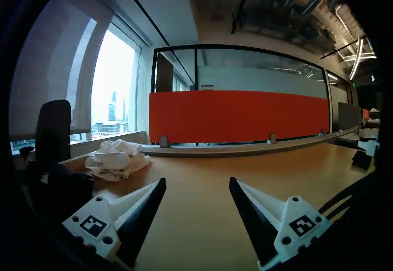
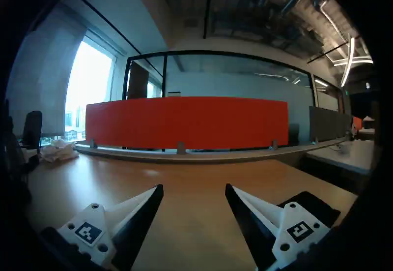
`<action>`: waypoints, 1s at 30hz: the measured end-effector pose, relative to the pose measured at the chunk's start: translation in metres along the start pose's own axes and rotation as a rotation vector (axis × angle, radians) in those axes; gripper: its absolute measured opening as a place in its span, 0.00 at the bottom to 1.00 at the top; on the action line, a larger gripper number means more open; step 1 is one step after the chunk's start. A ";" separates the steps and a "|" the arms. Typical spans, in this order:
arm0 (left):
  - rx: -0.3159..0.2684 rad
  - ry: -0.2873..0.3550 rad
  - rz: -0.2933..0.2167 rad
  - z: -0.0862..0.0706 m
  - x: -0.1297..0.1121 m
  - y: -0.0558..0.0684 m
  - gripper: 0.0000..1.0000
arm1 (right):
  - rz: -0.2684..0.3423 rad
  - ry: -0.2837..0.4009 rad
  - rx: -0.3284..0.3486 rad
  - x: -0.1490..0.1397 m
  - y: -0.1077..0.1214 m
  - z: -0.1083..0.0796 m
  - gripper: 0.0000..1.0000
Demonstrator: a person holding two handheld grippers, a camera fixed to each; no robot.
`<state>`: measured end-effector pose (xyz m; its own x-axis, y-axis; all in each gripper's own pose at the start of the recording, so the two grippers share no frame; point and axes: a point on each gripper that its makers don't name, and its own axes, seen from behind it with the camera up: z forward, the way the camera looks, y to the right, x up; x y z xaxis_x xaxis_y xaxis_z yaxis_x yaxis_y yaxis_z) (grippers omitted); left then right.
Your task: Fold towel
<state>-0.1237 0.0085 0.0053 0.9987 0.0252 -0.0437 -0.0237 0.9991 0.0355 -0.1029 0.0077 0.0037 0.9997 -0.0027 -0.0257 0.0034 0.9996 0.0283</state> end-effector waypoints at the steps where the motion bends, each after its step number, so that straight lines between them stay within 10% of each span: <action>1: 0.000 0.000 0.000 0.000 0.000 0.000 0.95 | 0.000 0.000 0.000 0.000 0.000 0.000 0.98; 30: 0.000 -0.001 0.000 0.000 0.002 -0.001 0.95 | 0.000 0.000 0.000 -0.001 -0.001 0.000 0.97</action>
<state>-0.1213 0.0076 0.0047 0.9988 0.0254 -0.0430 -0.0239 0.9991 0.0355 -0.1039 0.0069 0.0033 0.9997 -0.0024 -0.0257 0.0032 0.9996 0.0283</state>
